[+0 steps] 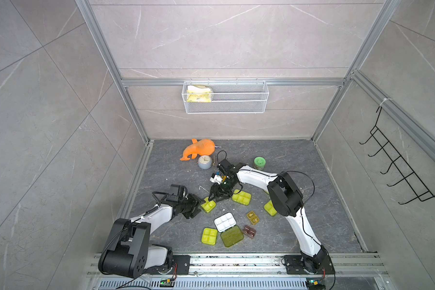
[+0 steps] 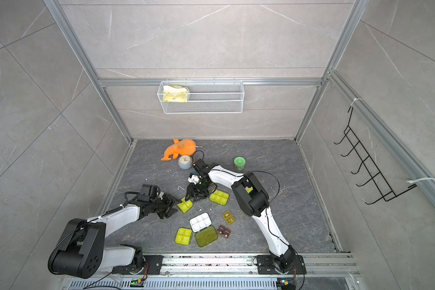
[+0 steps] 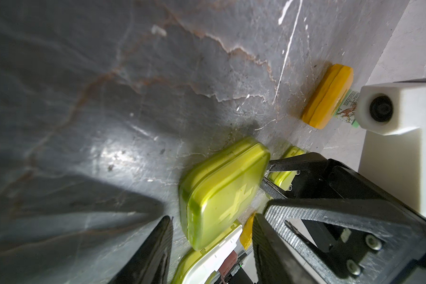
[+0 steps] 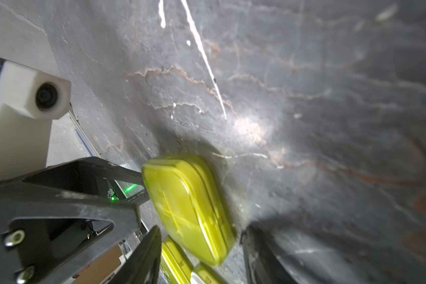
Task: Close pillboxes
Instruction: Pick up the pillbox at the center of the board.
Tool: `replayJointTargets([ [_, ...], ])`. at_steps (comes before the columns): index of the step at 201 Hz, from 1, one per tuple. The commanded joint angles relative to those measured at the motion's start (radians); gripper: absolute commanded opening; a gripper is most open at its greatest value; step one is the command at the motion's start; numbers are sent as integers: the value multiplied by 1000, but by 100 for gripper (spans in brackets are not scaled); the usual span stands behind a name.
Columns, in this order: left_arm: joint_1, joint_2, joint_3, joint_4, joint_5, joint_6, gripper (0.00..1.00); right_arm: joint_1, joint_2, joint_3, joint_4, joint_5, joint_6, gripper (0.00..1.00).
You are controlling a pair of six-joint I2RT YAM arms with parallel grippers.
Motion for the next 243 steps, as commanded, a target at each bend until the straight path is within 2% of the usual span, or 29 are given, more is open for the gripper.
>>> replayJointTargets([
  [1,2,21,10,34,38,27,51,0,38,23,-22,-2,15,54],
  [98,4,84,9,57,62,50,46,10,67,48,-30,-5,29,48],
  [209,19,103,-1,63,81,67,40,23,67,65,-62,59,21,30],
  [228,21,100,-6,62,81,67,40,25,63,65,-62,63,22,30],
  [243,23,95,-10,58,81,69,40,25,64,65,-67,47,20,37],
])
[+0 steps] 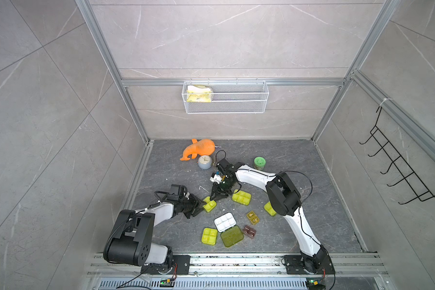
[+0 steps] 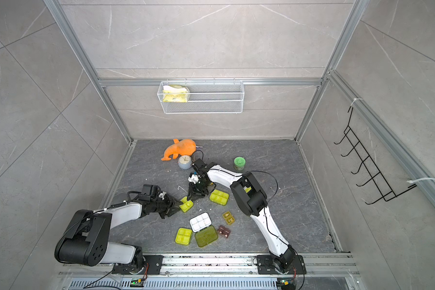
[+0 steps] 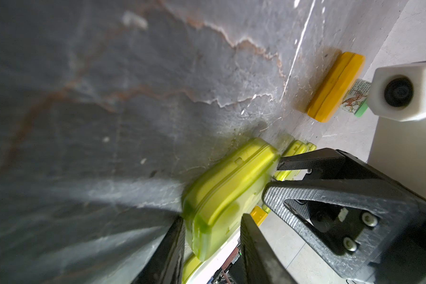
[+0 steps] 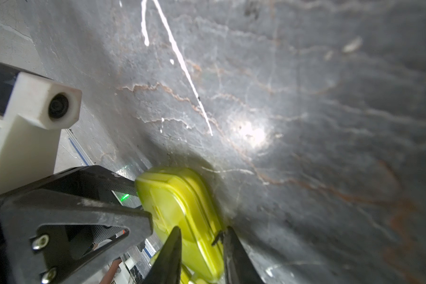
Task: Close pillboxes
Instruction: Pick up the pillbox at the center of the board.
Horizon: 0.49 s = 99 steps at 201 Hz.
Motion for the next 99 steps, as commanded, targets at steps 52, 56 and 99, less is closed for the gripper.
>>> replayJointTargets([
  [52,19,6,-22,-9,5,41,40,16,37,-13,-24,-129,-34,52],
  [56,20,7,-22,-8,6,42,40,15,38,-18,-16,-146,-30,52],
  [99,23,27,-16,-12,9,63,38,21,39,-61,73,-277,15,52],
])
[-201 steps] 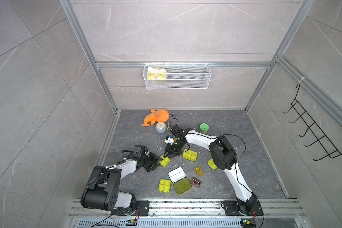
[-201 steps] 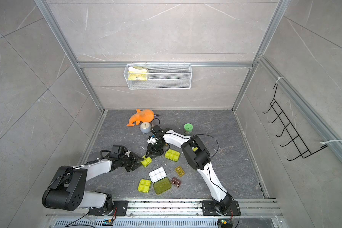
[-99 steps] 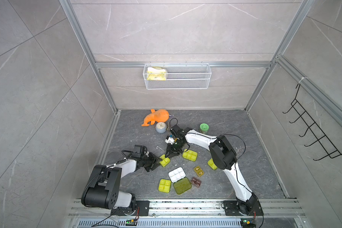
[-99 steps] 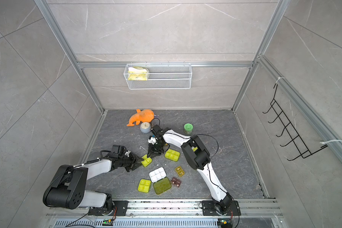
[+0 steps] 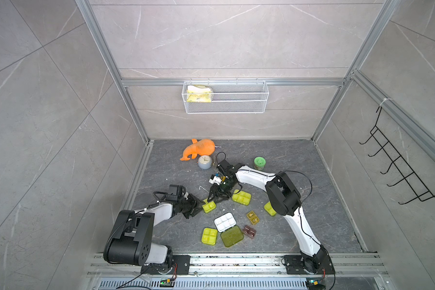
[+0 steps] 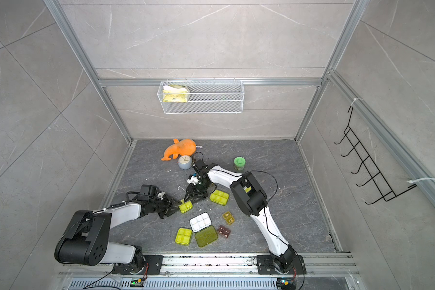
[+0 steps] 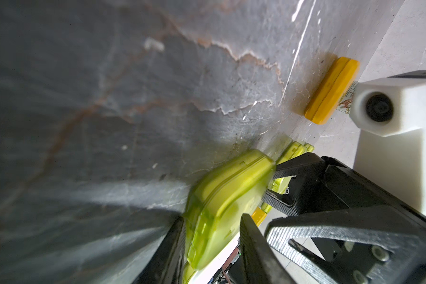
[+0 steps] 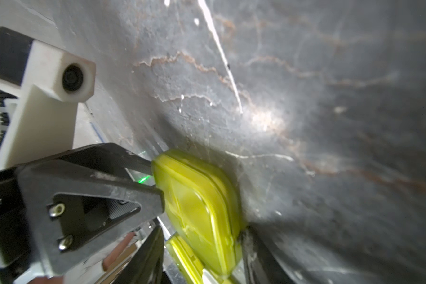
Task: Close pillboxes
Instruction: Pick up the pillbox at the center of the board.
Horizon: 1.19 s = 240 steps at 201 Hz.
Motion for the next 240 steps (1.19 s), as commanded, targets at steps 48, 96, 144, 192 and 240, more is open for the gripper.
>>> replayJointTargets([
  [48,1,46,-27,22,0,36,35,32,13,-82,139,-166,51,51],
  [96,0,50,-48,46,-1,26,35,37,-31,-160,284,-167,122,49],
  [144,1,21,-66,37,-7,20,35,36,-74,-209,343,-118,146,45],
  [192,0,-8,-73,6,-19,24,35,36,-90,-220,321,-66,129,37],
  [240,1,-44,-70,-24,-24,24,35,36,-109,-225,317,-56,120,31],
])
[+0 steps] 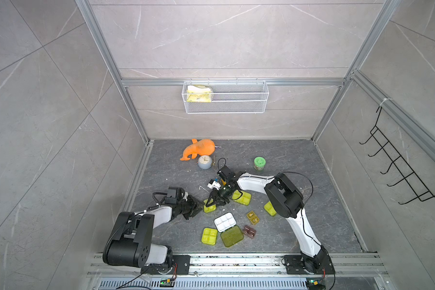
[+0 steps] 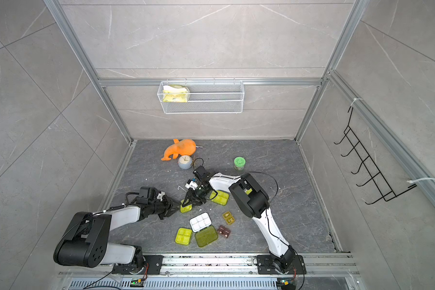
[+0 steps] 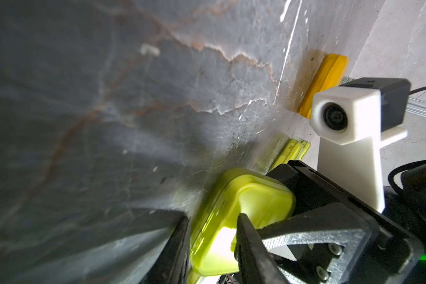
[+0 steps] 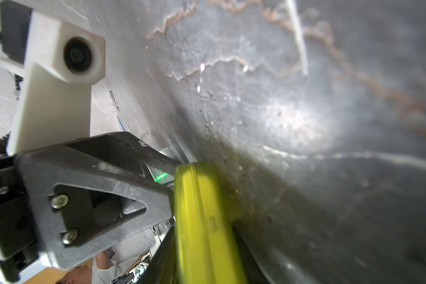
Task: Close pillboxes
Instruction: Pick up the pillbox at the center of the board.
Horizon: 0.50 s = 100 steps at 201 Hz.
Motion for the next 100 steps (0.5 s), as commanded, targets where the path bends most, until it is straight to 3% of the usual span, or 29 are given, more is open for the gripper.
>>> replayJointTargets([
  [1,-6,-22,-13,-104,-29,6,35,7,-52,-18,10,33,-17,31],
  [48,11,-137,4,-209,-33,17,46,3,-88,-26,23,32,-3,27],
  [100,42,-316,-22,-207,7,-38,56,-18,-147,-83,186,-18,131,26],
])
